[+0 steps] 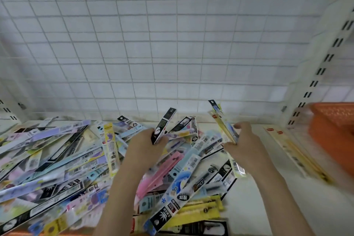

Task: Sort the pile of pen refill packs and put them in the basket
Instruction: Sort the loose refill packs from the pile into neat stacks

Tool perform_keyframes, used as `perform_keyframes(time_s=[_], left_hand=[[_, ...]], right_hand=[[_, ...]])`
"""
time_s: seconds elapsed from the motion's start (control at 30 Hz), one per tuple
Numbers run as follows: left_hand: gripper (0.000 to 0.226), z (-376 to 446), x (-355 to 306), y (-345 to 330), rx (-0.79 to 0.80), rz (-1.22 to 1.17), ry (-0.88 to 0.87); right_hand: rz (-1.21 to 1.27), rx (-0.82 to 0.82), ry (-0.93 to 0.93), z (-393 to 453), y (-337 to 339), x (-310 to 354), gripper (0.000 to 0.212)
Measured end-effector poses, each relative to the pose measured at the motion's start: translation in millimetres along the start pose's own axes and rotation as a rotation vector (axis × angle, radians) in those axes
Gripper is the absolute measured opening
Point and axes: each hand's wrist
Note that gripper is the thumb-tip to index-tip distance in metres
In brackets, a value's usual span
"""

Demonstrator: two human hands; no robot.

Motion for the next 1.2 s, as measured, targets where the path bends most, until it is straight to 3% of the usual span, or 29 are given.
perform_keyframes(time_s=[0.07,0.17,0.3,0.5,0.57,0.67,0.77,0.87,1.03,1.13,1.2], left_hand=[[0.031,-2,-8,-10,0.051,0.051,-0.034],[0.03,-7,-19,-22,0.163,0.108,-0.036],[0.039,-20,-28,-32,0.325,0.31,0.0],[0.052,-36,-32,-36,0.324,0.455,0.069],[0.052,-40,-36,-34,0.29,0.448,0.091],[0.022,-45,-40,-27,0.114,0.371,0.081],[0.043,-50,-44,-17,-0.062,0.247,0.082],[0.031,-51,-44,-7,-0.186,0.145,0.051],[0.023,-59,-39,1,-0.265,0.042,0.039],[0.02,-63,-38,3,-0.252,-0.015,0.072],[0.028,-66,-38,4,-0.246,-0.032,0.084]], right_hand=[[-0.022,0.001,-0.022,-2,6,-15,0.039],[-0.082,-0.011,-0.027,-5,15,-30,0.014],[-0.187,-0.07,-0.006,-8,21,-40,0.043],[-0.171,-0.058,0.048,-4,19,-46,0.039],[-0.133,-0.038,0.069,-3,17,-45,0.035],[-0.099,-0.019,0.106,-4,15,-43,0.036],[-0.116,0.028,0.171,-6,12,-39,0.038],[-0.137,0.076,0.249,-7,7,-34,0.037],[-0.147,0.135,0.351,-1,-1,-12,0.023],[-0.261,0.187,0.399,6,-11,2,0.028],[-0.353,0.206,0.454,10,-21,7,0.014]])
Point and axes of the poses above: each hand's wrist, its own z-axis towards the middle knuckle, its own y-axis out of the back of the hand, x = y × z, and after that the axes turned 8 degrees about -y, right-handed
